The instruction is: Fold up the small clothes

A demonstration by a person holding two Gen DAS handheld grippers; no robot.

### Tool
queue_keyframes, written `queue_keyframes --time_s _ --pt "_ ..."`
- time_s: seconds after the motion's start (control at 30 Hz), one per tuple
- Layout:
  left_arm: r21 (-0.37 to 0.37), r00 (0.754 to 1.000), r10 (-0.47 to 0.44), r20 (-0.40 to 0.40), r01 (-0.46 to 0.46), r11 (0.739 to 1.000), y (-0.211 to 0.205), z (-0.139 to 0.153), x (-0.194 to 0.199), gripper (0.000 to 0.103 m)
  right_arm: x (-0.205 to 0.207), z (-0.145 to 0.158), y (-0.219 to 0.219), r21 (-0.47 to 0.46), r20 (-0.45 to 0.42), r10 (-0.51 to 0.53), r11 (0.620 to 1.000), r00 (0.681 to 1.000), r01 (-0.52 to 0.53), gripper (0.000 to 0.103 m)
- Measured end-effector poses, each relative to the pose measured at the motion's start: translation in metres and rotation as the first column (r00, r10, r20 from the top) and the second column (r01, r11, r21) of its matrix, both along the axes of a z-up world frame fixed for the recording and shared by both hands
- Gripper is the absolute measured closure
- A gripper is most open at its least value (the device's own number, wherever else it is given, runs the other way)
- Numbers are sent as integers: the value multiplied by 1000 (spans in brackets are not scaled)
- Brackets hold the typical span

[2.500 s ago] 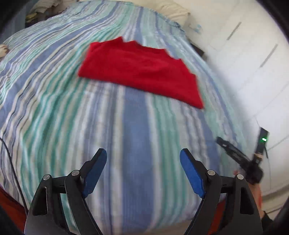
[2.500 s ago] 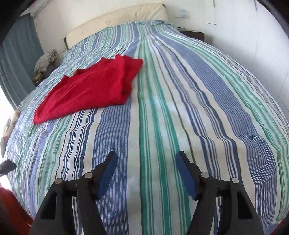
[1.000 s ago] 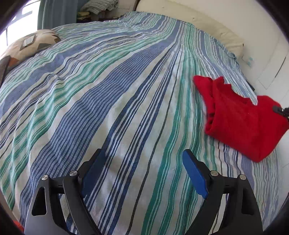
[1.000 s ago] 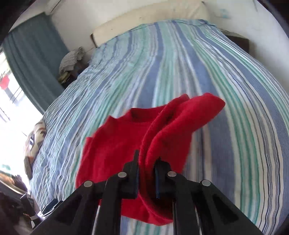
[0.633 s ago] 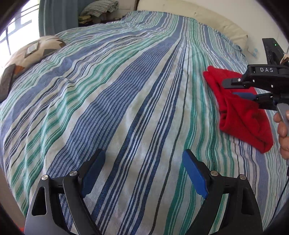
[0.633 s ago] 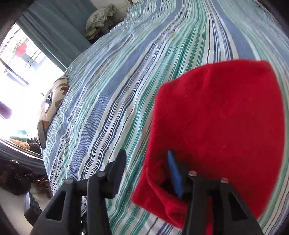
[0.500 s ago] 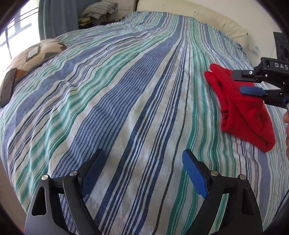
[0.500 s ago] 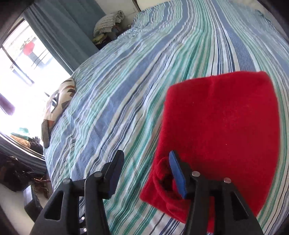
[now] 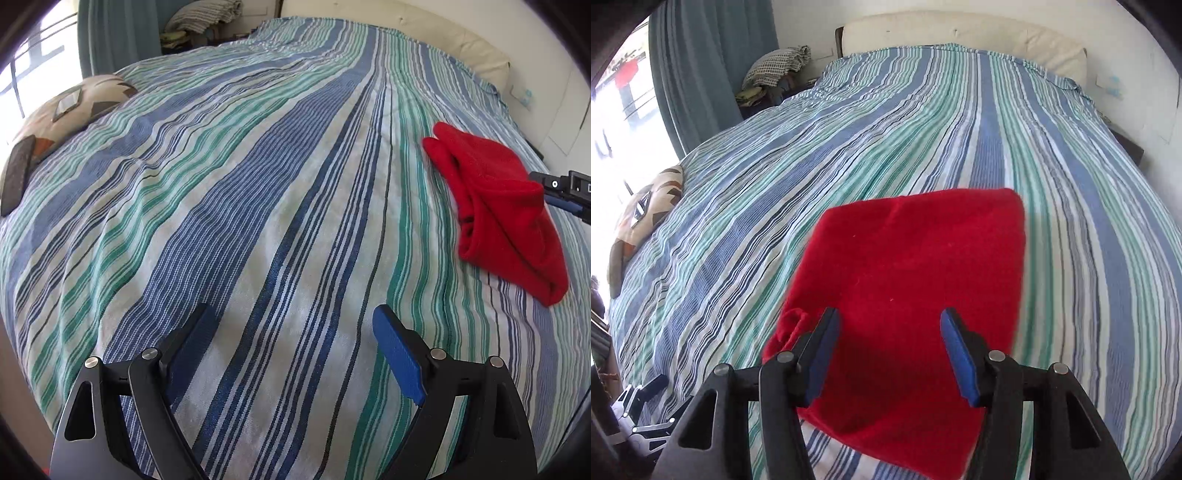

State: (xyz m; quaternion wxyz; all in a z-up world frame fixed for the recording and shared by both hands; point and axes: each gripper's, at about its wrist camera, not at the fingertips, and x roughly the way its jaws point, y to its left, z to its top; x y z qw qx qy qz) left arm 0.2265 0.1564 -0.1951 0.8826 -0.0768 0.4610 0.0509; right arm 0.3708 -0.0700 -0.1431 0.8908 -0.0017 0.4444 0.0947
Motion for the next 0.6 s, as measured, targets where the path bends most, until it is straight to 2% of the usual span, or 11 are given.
queue_keyframes --time_s 0.07,0.13,0.23,0.3,0.37,0.43,0.47,0.5,0.6 --pt "11 1000 -1 -4 1 1000 -2 -2 0 14 -6 -16 22 29 -22 64 998 998 -63 61" --pt "17 1000 -2 -5 2 1000 -3 -3 1 14 -14 -34 48 52 -46 158 986 986 -156 64" --pt "20 1000 -1 -7 1 1000 -4 -4 1 13 -32 -59 84 -5 -70 296 955 953 -297 64" --pt "23 1000 -2 -8 3 1000 -4 -5 1 13 -43 -61 91 -63 -46 335 939 941 -337 64" --pt "28 1000 -5 -8 5 1000 -5 -5 1 12 -50 -52 80 -44 -24 322 945 946 -323 65" --pt "26 1000 -4 -8 5 1000 -5 -5 1 12 -65 -33 57 22 32 283 959 959 -283 59" --pt "24 1000 -4 -9 4 1000 -5 -5 1 12 -76 -25 45 35 61 267 962 962 -269 49" --pt "22 1000 -3 -9 4 1000 -5 -5 2 12 -87 -18 34 28 88 250 967 964 -254 39" --pt "25 1000 -3 -8 3 1000 -7 -6 2 12 -127 -13 -4 -53 126 194 981 973 -188 36"
